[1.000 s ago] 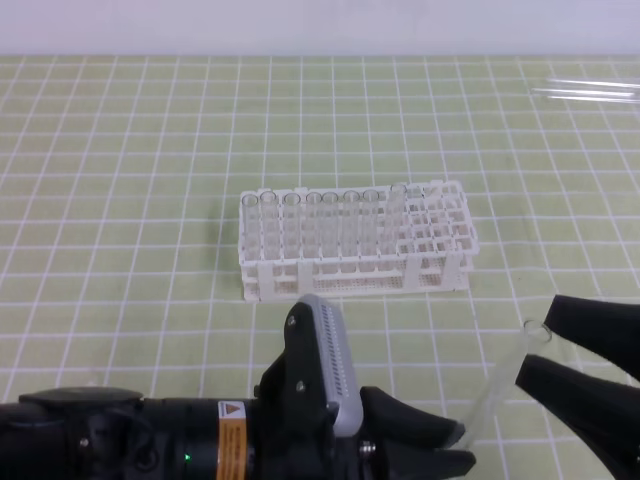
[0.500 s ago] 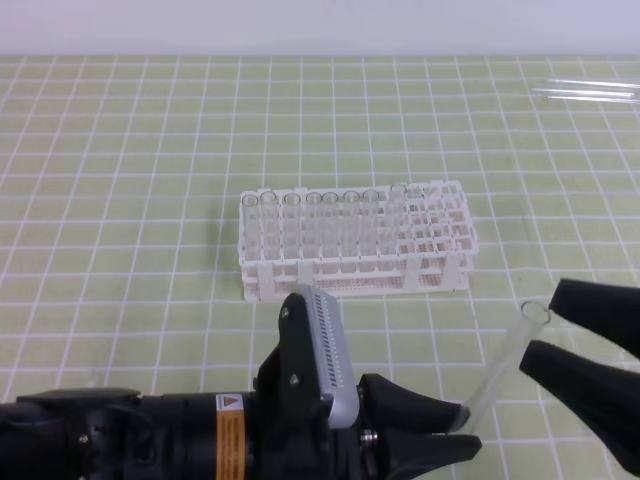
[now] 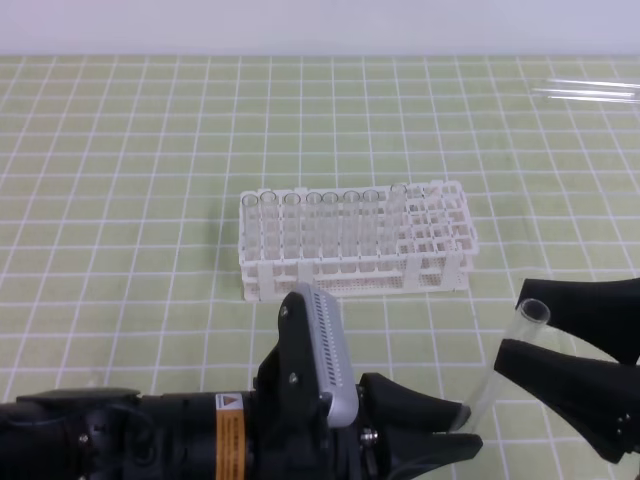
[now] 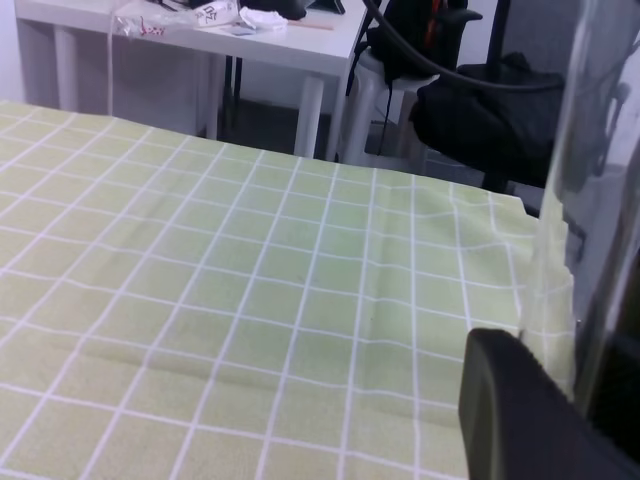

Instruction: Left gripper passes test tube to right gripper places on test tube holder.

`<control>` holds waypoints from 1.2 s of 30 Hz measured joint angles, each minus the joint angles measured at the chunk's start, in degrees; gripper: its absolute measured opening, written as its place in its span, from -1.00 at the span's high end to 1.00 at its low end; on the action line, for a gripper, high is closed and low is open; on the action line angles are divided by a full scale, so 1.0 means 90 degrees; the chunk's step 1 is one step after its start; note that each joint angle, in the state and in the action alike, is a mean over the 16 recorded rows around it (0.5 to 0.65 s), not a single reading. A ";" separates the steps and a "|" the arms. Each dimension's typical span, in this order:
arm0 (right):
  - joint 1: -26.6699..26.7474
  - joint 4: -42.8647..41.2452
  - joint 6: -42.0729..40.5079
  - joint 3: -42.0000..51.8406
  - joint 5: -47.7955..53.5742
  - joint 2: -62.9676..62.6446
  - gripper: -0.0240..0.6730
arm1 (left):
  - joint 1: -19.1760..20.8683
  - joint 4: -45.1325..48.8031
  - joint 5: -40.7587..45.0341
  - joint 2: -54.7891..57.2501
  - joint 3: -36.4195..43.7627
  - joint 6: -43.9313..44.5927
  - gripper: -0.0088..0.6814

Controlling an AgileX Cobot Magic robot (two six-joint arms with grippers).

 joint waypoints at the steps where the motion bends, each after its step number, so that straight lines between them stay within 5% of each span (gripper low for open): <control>1: 0.0000 -0.0001 -0.0021 -0.0018 0.0043 0.0046 -0.27 | 0.0000 -0.0001 -0.0001 0.0000 0.0000 -0.0001 0.87; 36: 0.0000 0.0006 -0.0155 -0.0333 0.0445 0.0255 -0.06 | 0.0000 -0.0351 -0.0779 0.0345 -0.0001 0.0303 0.87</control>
